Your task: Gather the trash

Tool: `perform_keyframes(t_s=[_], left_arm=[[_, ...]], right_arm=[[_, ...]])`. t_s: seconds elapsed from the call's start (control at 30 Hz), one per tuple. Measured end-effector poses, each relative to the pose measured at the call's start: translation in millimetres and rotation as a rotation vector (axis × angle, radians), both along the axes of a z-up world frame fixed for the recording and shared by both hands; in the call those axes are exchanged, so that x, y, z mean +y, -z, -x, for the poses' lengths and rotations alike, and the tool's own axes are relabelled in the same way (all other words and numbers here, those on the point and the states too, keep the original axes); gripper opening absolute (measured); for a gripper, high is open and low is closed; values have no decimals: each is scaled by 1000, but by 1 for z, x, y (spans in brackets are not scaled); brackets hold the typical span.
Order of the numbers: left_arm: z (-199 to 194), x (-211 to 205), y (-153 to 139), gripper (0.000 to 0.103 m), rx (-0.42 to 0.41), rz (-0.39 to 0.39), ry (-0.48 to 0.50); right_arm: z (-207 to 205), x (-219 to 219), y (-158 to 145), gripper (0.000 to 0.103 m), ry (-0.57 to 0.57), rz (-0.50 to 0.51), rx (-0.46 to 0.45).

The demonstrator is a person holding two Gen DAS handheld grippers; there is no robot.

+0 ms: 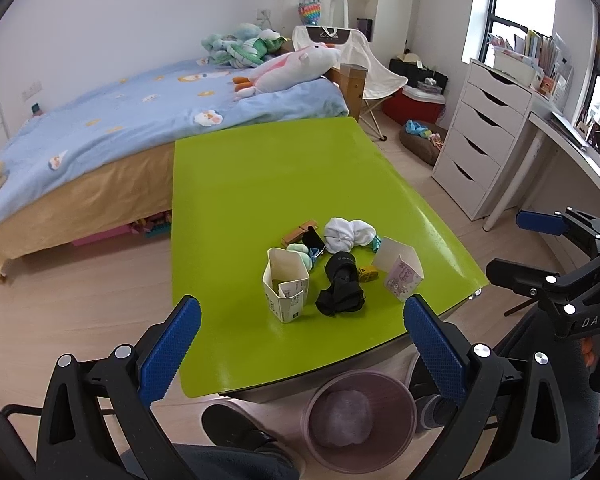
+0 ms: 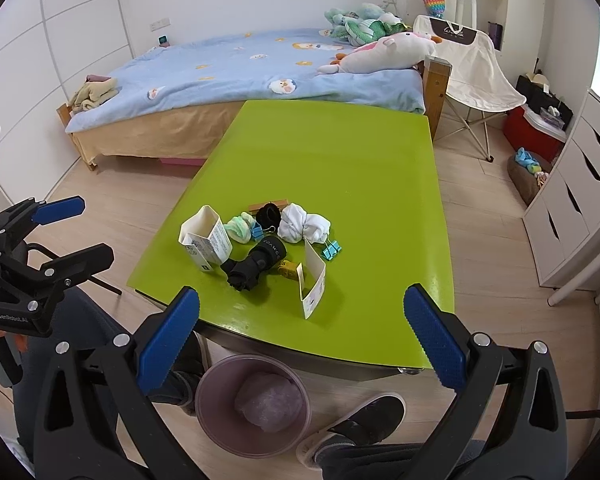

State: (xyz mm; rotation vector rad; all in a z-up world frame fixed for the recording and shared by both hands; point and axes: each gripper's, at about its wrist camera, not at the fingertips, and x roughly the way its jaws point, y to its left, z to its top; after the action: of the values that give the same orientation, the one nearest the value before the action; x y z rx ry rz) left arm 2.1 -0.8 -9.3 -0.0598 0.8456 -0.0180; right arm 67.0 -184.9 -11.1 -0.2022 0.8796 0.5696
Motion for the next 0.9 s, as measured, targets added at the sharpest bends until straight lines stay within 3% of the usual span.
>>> perform_keyframes(t_s=[0.2, 0.9], left_arm=[[2, 0, -1, 97, -8, 45, 33], [-6, -2, 4, 97, -15, -15, 9]], right_arm=[[0, 0, 0, 100, -1, 1, -1], [-8, 2, 12, 100, 13, 6, 40]])
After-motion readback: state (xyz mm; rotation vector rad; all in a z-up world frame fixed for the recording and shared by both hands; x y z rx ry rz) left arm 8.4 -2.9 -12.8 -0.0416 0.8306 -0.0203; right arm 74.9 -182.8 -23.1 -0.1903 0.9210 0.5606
